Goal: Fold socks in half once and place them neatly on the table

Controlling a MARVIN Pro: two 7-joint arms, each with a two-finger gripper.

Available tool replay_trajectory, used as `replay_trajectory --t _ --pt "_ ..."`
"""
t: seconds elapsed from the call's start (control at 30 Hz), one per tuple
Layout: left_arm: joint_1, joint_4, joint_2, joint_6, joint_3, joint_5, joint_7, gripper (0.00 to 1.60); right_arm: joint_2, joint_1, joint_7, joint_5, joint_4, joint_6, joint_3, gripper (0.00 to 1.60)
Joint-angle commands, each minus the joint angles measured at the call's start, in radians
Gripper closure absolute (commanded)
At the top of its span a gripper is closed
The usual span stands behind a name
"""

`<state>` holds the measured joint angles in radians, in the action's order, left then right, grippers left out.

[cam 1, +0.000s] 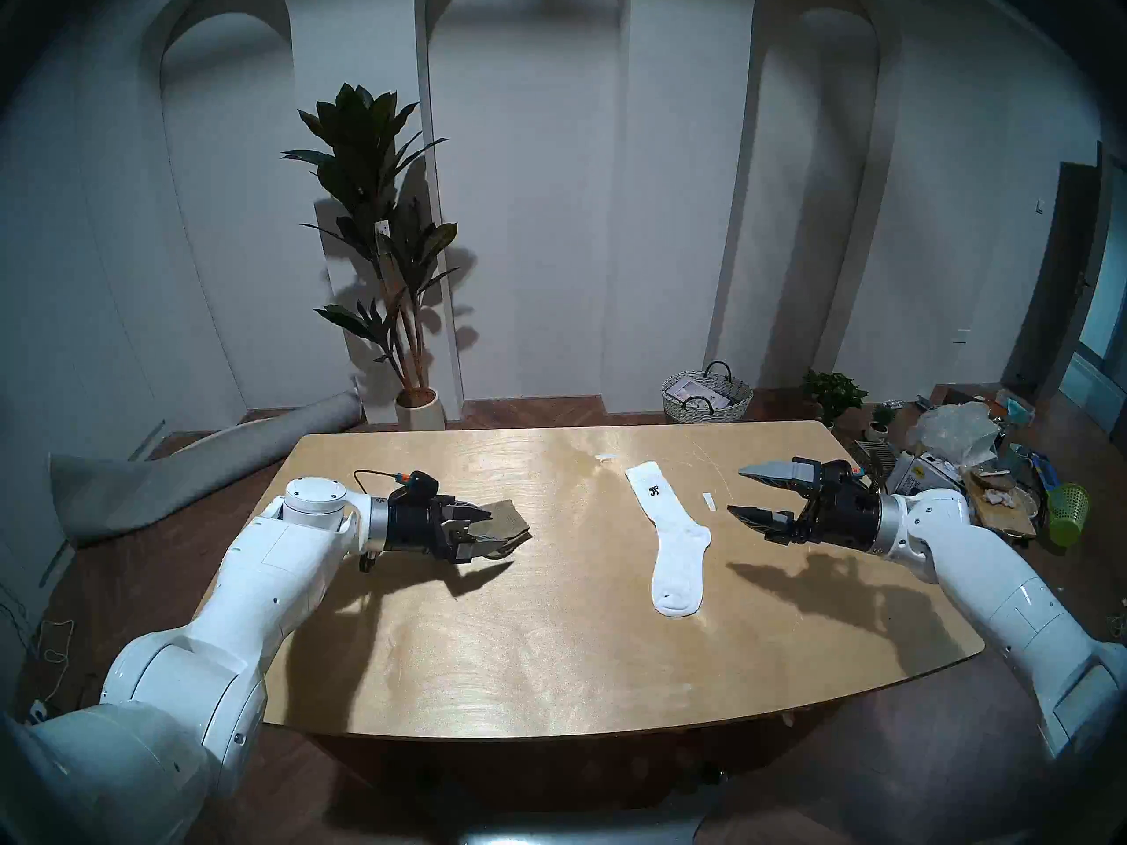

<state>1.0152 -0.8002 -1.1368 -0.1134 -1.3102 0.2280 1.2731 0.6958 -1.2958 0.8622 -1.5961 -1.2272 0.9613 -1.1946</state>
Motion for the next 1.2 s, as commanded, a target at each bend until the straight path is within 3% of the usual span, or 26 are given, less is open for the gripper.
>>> replay_trajectory --t 0.0,0.47,1.17 --pt "-0.022 -0.105 0.045 0.033 -0.069 0.032 -0.03 0.0 -0.002 0.007 0.023 -0.017 -0.003 -0.001 -0.009 0.0" --pt "0.03 -0.235 0.12 0.021 -0.198 0.074 -0.081 0.0 -0.021 0.126 -0.023 -0.011 0.067 -0.001 -0.043 0.0" --pt "0.159 -0.322 0.162 -0.037 -0.303 0.103 -0.147 0.0 0.13 0.279 -0.194 0.045 0.254 -0.014 0.03 0.0"
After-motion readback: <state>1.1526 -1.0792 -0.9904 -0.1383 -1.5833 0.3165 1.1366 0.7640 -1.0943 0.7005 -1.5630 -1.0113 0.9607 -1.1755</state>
